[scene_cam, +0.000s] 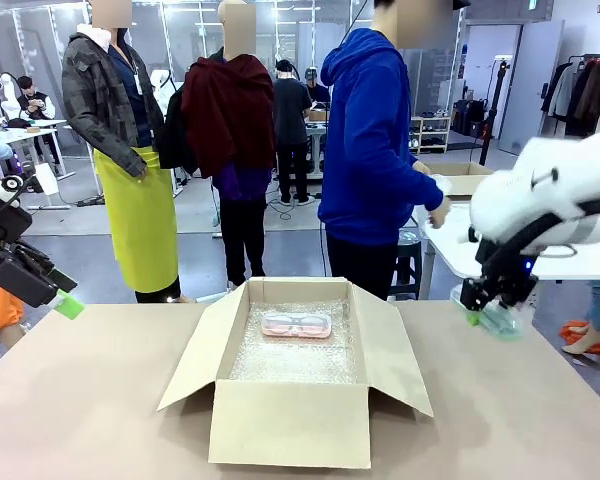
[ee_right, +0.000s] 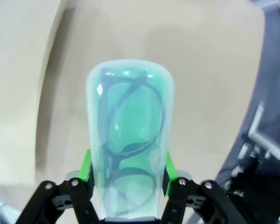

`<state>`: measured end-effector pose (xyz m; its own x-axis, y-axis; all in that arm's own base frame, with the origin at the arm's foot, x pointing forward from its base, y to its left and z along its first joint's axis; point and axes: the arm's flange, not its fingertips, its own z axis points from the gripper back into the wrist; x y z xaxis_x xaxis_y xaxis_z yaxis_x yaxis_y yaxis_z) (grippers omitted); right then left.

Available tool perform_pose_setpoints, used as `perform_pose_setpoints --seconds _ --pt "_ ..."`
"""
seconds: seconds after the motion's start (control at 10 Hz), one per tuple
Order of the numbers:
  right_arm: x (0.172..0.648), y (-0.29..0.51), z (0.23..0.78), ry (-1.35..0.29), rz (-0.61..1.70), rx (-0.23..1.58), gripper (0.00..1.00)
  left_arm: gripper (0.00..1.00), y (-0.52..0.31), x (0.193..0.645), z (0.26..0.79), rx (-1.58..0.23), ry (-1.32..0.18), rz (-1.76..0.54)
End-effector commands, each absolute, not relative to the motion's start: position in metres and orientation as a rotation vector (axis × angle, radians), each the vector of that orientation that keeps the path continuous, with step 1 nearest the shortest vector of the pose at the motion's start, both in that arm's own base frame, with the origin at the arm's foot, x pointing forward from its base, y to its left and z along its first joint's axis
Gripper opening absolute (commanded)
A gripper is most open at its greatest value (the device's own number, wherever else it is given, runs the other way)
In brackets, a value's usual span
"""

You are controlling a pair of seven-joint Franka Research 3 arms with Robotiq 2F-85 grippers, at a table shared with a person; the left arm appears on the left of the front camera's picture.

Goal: Pack the glasses set securely to prepare it for shipping.
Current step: Put the Glasses case from the right side of the table into the Package Box.

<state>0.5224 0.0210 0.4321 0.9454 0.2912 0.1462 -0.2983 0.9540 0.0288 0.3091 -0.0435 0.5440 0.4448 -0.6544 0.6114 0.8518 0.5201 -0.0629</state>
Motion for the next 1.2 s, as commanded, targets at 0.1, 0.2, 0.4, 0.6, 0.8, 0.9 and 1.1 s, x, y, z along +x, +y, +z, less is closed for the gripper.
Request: perform_pose_setpoints --seconds 0.1,0.2,0.4,0.6,0.8,0.9,1.1 --pt "0.499 0.065 0.508 -0.11 0.76 0.032 0.33 1.0 -0.042 0.309 0.544 -0.416 -0.581 -0.981" --pt "0.496 0.087 0.522 -0.116 0.882 0.032 0.33 1.0 -0.042 0.309 0.544 -0.416 -0.581 -0.981" --pt "0.495 0.138 0.533 -0.098 1.102 0.053 0.33 1.0 -0.042 0.309 0.544 -0.416 -0.581 -0.981" --pt "0.498 0.213 0.532 -0.132 1.228 0.054 0.33 1.0 -0.042 0.309 0.544 -0.416 -0.581 -0.981" --pt "0.503 0.276 0.518 -0.152 1.284 0.02 0.33 1.0 -0.042 0.309 0.544 -0.416 -0.581 -0.981" --pt "0.504 0.307 0.509 -0.162 1.309 0.015 0.33 1.0 -0.042 0.309 0.544 -0.416 -0.581 -0.981" --pt "0.509 0.348 0.495 -0.168 1.336 0.012 0.33 1.0 -0.042 0.309 0.544 -0.416 -0.581 -0.981"
